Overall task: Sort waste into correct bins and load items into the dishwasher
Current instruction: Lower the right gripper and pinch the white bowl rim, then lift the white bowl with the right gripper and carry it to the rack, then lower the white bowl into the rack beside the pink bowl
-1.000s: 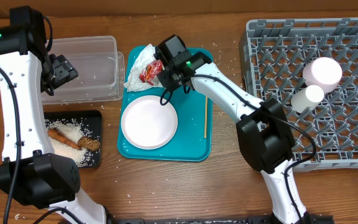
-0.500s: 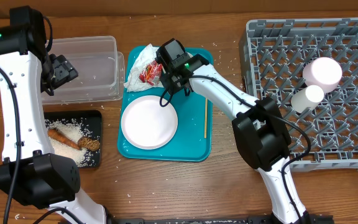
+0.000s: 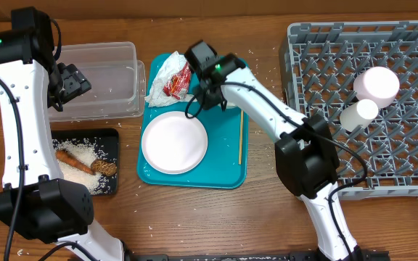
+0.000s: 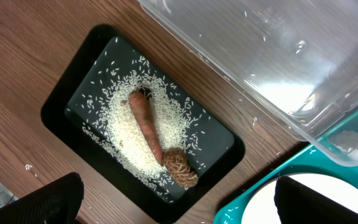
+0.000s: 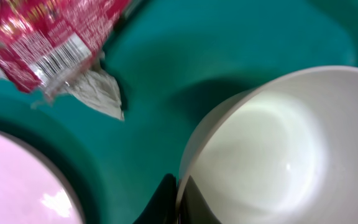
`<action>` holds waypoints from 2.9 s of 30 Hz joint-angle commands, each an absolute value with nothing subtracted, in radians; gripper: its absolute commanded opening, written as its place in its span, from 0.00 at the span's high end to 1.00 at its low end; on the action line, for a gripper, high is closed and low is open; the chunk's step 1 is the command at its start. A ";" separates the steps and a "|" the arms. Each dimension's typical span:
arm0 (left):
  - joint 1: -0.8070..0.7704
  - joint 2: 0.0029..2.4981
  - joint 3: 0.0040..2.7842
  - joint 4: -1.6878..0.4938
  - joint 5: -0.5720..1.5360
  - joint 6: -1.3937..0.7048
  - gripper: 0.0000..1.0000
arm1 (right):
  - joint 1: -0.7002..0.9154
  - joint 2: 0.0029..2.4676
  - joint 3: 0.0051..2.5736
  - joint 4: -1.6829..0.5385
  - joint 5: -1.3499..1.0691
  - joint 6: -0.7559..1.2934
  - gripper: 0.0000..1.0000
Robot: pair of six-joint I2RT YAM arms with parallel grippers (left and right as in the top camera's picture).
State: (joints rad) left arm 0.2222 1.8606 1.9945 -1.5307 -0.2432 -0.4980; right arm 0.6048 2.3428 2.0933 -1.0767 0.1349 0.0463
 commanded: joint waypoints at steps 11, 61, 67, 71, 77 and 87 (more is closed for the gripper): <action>0.215 1.844 2.011 -1.531 -0.242 -0.494 0.00 | 0.310 2.247 2.707 -1.566 0.089 0.398 0.96; 0.209 1.844 2.011 -1.529 -0.242 -0.494 0.00 | -0.982 2.190 1.902 -1.630 -1.278 -0.210 0.79; 0.209 1.844 2.011 -1.529 -0.242 -0.494 0.00 | -0.999 2.189 1.909 -1.630 -1.259 -0.202 0.71; 0.209 1.844 2.011 -1.529 -0.242 -0.494 0.00 | -1.028 2.189 1.930 -1.600 -1.170 -0.127 0.71; 0.209 1.844 2.011 -1.529 -0.242 -0.494 0.00 | -1.062 2.181 1.939 -1.584 -1.124 -0.085 0.72; 0.209 1.844 2.011 -1.529 -0.242 -0.494 0.00 | -0.931 2.010 1.939 -1.448 -1.087 -0.119 0.71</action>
State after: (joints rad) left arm 0.2222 1.8606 1.9945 -1.5303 -0.2432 -0.4984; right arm -0.9916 2.1239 1.9099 -1.4727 -1.1156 -0.1188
